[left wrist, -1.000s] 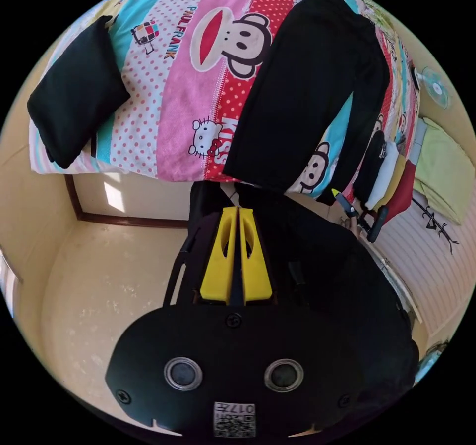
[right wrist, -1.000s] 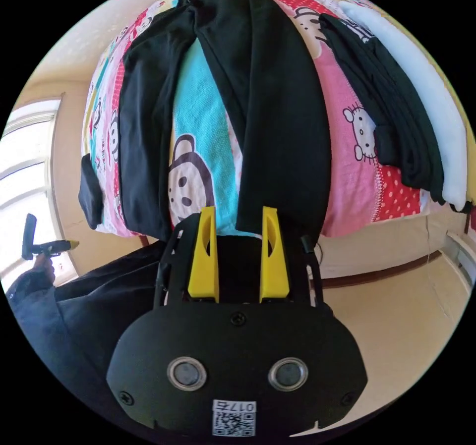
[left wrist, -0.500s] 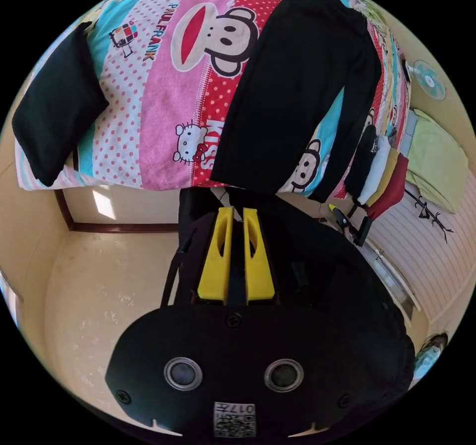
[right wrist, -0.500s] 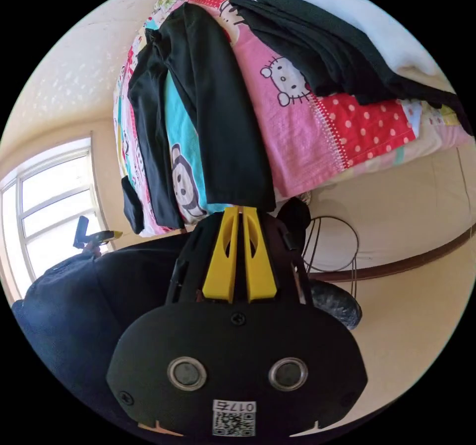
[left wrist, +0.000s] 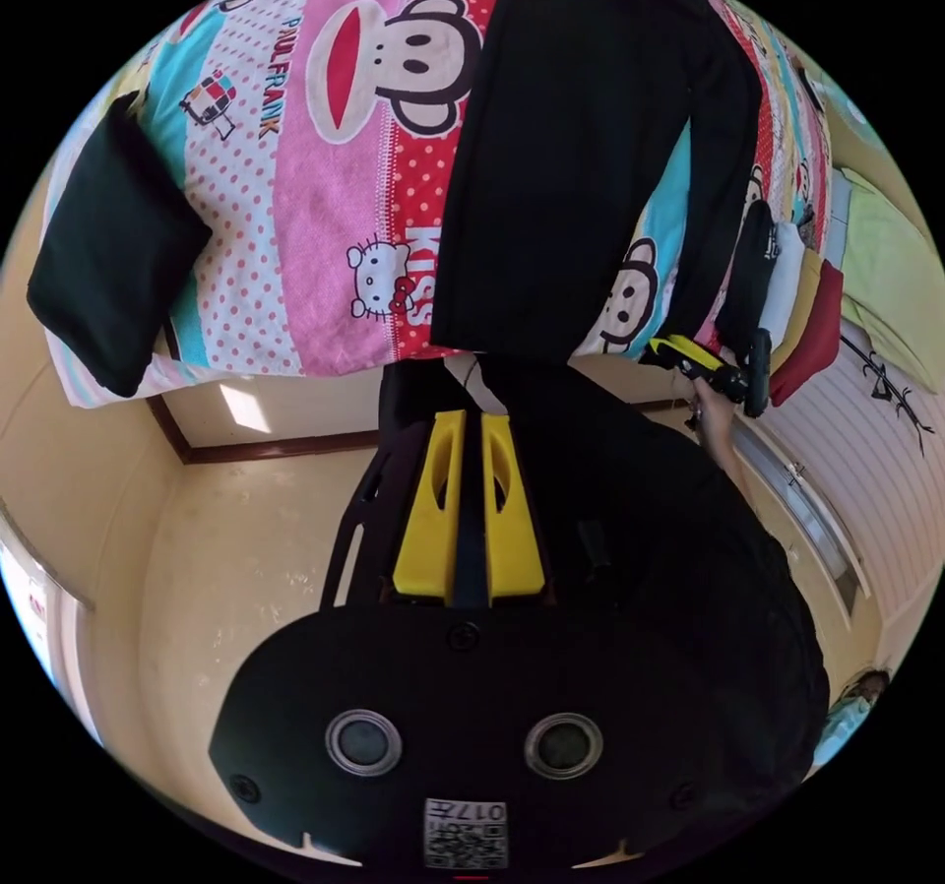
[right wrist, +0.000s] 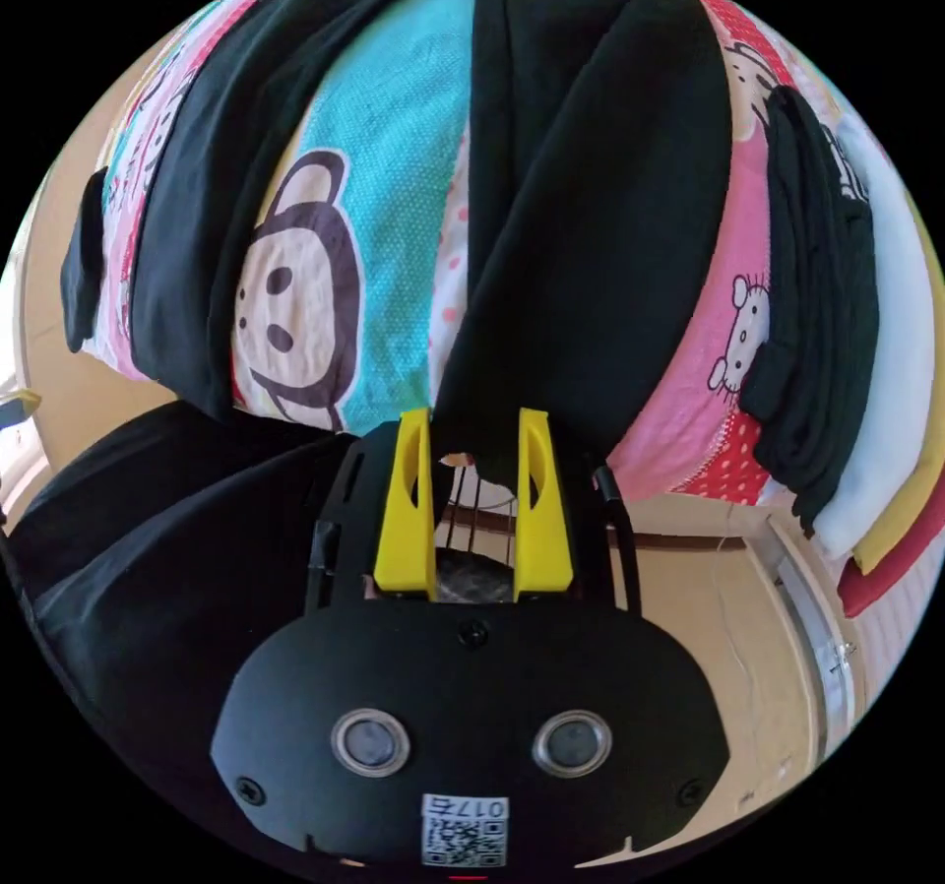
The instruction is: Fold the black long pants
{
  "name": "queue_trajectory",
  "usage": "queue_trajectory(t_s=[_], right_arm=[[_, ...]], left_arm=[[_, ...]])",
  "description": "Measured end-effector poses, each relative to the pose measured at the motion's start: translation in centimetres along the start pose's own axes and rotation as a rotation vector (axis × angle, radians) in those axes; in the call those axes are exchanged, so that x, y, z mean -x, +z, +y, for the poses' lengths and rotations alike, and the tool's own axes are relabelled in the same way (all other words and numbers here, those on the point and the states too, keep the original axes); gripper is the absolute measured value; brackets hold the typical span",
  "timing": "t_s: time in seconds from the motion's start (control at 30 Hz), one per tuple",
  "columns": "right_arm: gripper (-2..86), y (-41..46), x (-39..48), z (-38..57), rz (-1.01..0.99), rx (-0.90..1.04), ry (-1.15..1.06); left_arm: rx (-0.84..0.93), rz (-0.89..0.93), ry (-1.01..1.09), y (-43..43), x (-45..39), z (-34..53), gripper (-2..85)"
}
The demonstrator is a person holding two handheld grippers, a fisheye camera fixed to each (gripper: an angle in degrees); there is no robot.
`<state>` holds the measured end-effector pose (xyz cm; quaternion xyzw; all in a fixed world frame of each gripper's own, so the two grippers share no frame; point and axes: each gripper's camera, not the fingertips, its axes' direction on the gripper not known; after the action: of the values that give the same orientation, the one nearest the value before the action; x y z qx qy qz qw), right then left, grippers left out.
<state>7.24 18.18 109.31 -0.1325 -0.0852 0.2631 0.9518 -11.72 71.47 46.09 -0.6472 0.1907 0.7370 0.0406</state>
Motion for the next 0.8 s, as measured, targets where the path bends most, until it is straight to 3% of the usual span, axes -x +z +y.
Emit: queue_trajectory(t_s=[0.07, 0.13, 0.23, 0.3, 0.4, 0.5, 0.63, 0.8], right_arm=[[6.2, -0.5, -1.0, 0.5, -0.081, 0.031, -0.009], [4.5, -2.0, -3.7, 2.9, -0.244, -0.055, 0.06], [3.8, -4.5, -10.1, 10.1, -0.648, -0.326, 0.132], [3.3, -4.1, -16.9, 18.0, -1.032, -0.642, 0.268], [3.0, 1.6, -23.5, 26.6, -1.228, -0.889, 0.568], [2.7, 10.0, -26.9, 29.5, -1.385, -0.807, 0.788], [2.6, 7.8, -26.4, 30.1, -1.262, -0.822, 0.692], [2.7, -0.6, -21.1, 27.5, -1.114, -0.834, 0.275]], left_arm=[[-0.011, 0.017, -0.004, 0.2, 0.1, 0.4, 3.9], [-0.017, 0.029, 0.004, 0.5, 0.2, 0.8, 3.8], [-0.018, 0.029, -0.009, 1.4, 1.0, 1.6, 3.3], [-0.016, 0.057, -0.036, 2.5, 2.1, 2.2, 3.2], [-0.001, 0.097, -0.087, 4.3, 3.8, 2.8, 3.4], [-0.003, 0.117, -0.084, 5.6, 4.8, 3.3, 4.4], [-0.076, 0.157, -0.081, 5.0, 5.0, 3.6, 7.2], [-0.234, 0.392, 0.079, 1.6, -1.6, 1.7, 12.2]])
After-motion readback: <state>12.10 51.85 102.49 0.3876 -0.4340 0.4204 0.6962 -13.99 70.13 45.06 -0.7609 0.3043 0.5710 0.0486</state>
